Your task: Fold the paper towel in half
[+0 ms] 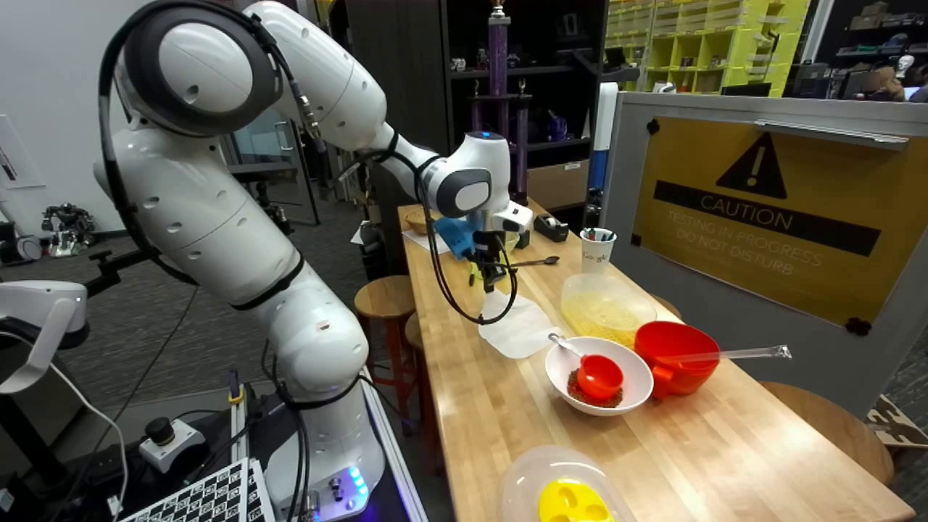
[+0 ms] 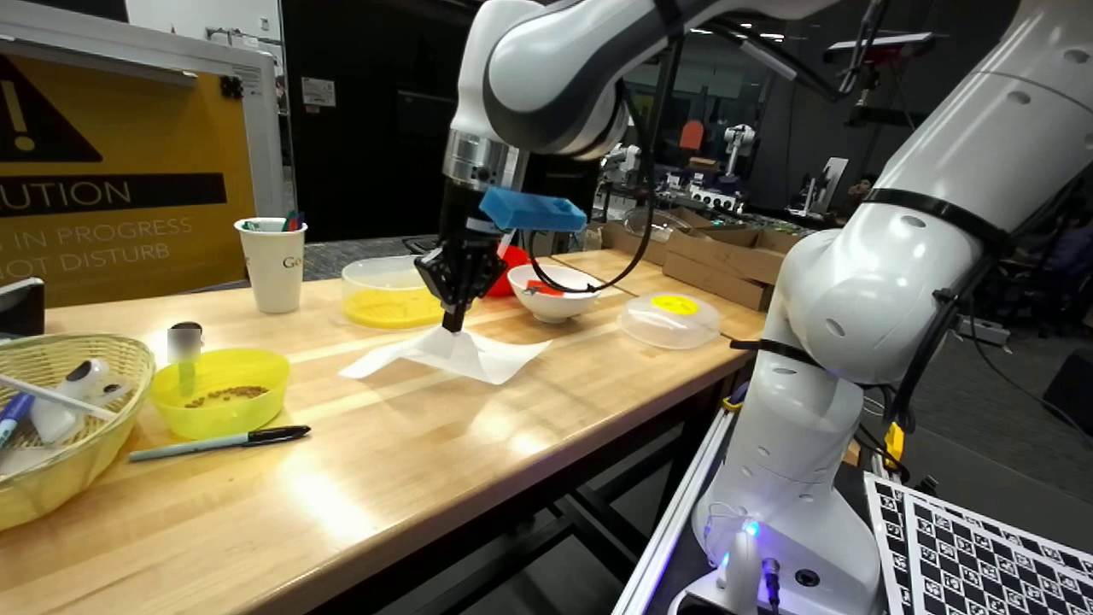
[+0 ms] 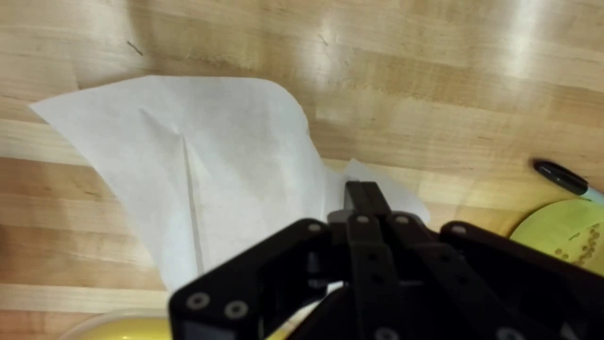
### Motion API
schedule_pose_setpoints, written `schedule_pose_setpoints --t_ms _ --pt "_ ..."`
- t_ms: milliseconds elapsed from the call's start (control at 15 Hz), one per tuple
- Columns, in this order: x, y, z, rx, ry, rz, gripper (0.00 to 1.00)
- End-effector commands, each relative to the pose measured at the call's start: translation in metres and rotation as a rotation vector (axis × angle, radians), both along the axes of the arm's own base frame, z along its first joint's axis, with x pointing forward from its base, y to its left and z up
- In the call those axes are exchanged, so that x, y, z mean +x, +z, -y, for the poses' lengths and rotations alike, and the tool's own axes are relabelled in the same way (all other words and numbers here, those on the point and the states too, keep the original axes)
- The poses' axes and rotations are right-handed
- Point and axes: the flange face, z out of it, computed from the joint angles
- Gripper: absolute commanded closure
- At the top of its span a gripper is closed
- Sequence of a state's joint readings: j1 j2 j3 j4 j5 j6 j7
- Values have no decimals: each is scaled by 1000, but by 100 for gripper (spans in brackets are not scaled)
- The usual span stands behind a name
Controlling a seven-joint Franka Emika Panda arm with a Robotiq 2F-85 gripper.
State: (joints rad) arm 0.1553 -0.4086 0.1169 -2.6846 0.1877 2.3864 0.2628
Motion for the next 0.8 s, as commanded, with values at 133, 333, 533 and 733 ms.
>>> schedule_pose_setpoints --t_ms 133,333,533,733 --pt "-8 11 38 49 -88 15 100" --pt "-11 9 61 65 -147 12 100" --pt "-14 4 84 77 -204 4 100" --pt "-17 -2 103 88 -257 -8 100"
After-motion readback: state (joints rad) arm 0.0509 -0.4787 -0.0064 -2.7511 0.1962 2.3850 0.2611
